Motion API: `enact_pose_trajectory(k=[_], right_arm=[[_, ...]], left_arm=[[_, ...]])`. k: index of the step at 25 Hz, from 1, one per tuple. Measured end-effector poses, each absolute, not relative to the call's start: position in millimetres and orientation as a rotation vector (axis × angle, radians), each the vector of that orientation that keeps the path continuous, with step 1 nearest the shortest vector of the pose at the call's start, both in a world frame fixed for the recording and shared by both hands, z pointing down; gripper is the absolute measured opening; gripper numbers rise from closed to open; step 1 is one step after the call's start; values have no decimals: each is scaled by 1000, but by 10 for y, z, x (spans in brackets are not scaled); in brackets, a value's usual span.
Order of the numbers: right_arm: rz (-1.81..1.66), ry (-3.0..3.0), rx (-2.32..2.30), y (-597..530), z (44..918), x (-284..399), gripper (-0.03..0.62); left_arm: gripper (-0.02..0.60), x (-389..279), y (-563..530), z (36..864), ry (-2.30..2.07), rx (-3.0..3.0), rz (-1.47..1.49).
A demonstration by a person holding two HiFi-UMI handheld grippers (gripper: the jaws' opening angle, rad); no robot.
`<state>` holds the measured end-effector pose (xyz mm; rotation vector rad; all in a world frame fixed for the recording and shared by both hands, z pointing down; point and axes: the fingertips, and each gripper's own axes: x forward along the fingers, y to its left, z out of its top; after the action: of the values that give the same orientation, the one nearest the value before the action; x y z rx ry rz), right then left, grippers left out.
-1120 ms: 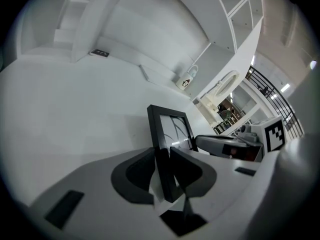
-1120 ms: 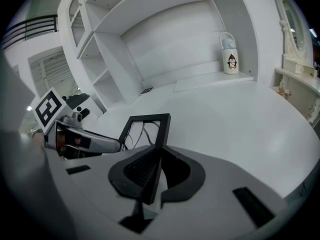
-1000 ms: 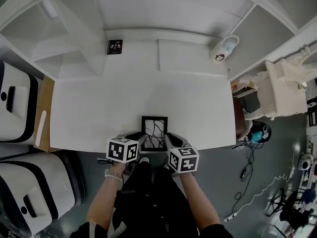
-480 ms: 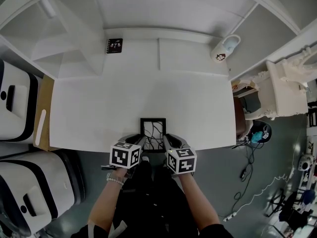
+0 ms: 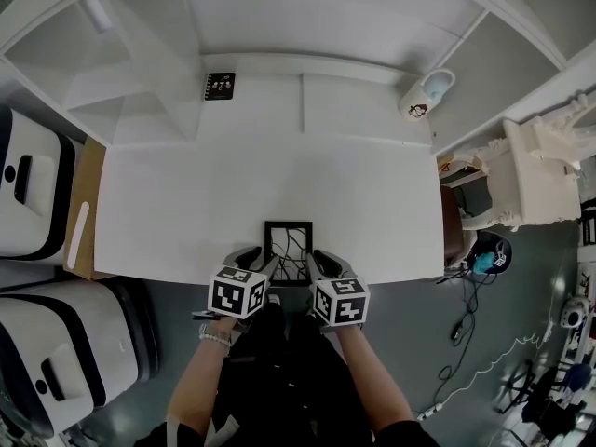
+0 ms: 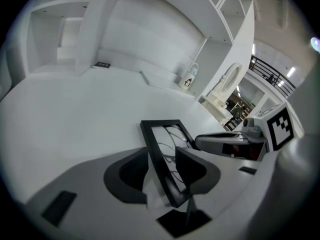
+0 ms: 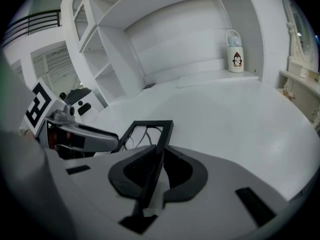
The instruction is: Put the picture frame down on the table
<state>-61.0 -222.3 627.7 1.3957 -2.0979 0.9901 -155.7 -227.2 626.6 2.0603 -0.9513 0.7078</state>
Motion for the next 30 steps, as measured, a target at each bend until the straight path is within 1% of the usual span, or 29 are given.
enact_pose_trajectory(k=[6, 9, 11, 15, 30], right_arm=[[917, -2142, 1455, -2324, 6092, -536, 35], [835, -2203, 1489, -2370, 5882, -488, 35], [776, -2249, 1516, -2383, 5709, -449, 2], [656, -2306, 1538, -2390, 5389, -401, 2], [256, -2504, 1558, -2098, 4154, -354, 2]], left_arm=[[152, -1683, -2372, 5996, -1063, 2139, 652], [103, -1744, -2417, 5808, -1135, 2186, 627], [60, -1757, -2435, 5644, -1179, 2228, 604], [3, -1716, -2461, 5269, -1232, 2318, 525], [2, -1341, -2163, 4032, -1280, 2677, 380]])
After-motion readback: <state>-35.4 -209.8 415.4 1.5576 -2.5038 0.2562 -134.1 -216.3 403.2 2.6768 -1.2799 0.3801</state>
